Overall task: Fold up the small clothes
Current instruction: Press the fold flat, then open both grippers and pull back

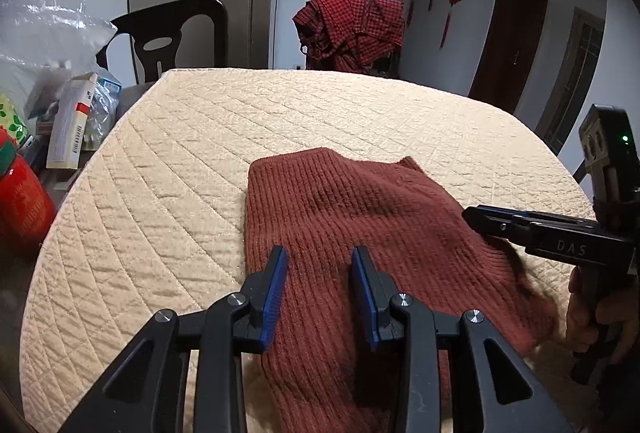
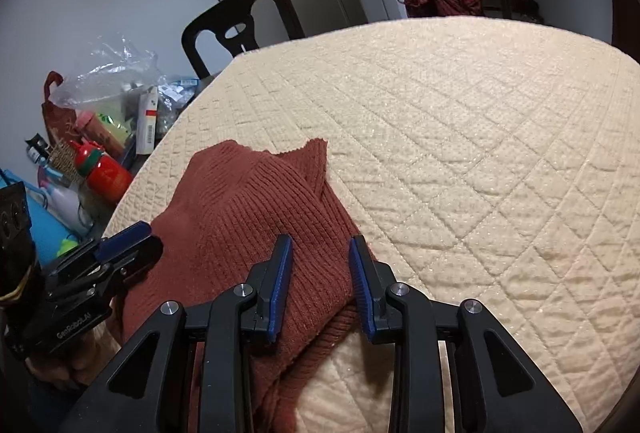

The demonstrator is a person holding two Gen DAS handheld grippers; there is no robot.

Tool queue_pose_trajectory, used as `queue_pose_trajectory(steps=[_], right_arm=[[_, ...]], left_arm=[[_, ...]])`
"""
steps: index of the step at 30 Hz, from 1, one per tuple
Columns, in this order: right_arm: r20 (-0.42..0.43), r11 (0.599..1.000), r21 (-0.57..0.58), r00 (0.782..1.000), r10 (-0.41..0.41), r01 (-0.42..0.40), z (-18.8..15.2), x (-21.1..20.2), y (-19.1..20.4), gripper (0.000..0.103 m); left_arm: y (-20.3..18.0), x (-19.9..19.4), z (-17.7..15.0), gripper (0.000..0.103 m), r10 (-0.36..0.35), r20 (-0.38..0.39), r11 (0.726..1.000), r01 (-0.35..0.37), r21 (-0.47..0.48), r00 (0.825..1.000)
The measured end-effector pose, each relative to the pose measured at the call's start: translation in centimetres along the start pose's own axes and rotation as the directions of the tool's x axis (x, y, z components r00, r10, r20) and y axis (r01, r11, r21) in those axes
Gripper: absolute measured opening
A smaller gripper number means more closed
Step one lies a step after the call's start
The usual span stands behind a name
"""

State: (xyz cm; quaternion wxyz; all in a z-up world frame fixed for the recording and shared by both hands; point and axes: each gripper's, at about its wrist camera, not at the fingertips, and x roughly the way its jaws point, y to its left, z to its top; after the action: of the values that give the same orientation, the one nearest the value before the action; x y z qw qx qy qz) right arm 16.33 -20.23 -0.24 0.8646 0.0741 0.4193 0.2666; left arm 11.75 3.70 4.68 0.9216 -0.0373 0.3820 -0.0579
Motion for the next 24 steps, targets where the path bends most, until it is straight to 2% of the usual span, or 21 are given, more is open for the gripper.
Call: queue_pose_trajectory(steps=[6, 12, 14, 16, 24], right_arm=[[0.059, 0.992, -0.128, 0.998, 0.030, -0.022, -1.8, -4.1, 3.3, 0.030], [0.010, 0.970, -0.241, 1.000, 0.023, -0.020, -5.5, -4.3, 5.3, 0.030], [-0.005, 0.968, -0.250, 1.000, -0.008, 0.006, -6.0, -3.2, 5.0, 0.030], [-0.011, 0.975, -0.222, 1.000, 0.002, -0.005, -6.0, -2.8, 4.3, 0.030], [0.003, 0.970, -0.244, 1.000, -0.006, 0.006, -7.7, -4.8, 4.9, 0.030]], left_arm=[[-1.1, -2.4, -0.9, 0.037, 0.026, 0.021, 0.999, -0.027, 0.027, 0.999], [-1.1, -4.2, -2.9, 0.037, 0.056, 0.017, 0.998, -0.056, 0.004, 0.998], [-0.9, -4.0, -3.6, 0.037, 0.060, 0.002, 0.998, -0.060, -0.003, 0.998], [-0.7, -3.4, -4.2, 0.037, 0.068, -0.020, 0.998, -0.068, -0.014, 0.998], [-0.7, -4.7, -5.4, 0.037, 0.077, -0.013, 0.997, -0.078, -0.022, 0.997]])
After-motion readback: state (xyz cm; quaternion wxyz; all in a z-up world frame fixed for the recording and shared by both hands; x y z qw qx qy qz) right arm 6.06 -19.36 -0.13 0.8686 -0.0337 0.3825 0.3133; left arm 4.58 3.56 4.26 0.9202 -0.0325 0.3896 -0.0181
